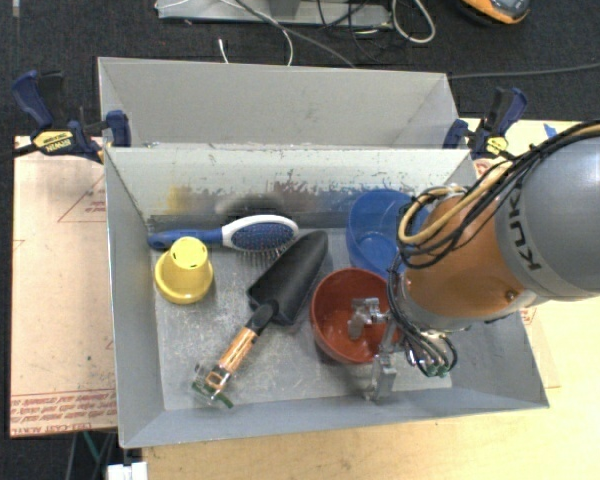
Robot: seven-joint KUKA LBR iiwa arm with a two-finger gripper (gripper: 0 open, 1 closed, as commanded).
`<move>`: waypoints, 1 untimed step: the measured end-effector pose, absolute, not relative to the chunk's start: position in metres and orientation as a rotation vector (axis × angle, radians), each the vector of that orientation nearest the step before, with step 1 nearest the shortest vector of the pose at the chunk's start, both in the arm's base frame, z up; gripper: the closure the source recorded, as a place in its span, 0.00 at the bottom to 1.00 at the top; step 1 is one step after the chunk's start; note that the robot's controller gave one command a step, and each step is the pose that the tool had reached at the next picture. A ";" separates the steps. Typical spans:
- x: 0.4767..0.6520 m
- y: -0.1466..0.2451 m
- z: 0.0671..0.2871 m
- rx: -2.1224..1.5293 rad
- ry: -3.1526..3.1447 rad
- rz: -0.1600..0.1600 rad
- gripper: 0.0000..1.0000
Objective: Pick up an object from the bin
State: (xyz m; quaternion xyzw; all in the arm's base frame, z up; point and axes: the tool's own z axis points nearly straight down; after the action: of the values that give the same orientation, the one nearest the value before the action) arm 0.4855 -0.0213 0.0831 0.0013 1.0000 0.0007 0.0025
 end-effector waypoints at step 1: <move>0.486 -0.022 0.064 -0.046 3.105 0.000 0.00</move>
Offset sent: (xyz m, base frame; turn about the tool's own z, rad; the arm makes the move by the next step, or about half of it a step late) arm 0.0055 0.0324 -0.0131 -0.0232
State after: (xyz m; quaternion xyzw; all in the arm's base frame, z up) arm 0.4860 -0.0221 0.0642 -0.0147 0.9997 0.0001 0.0179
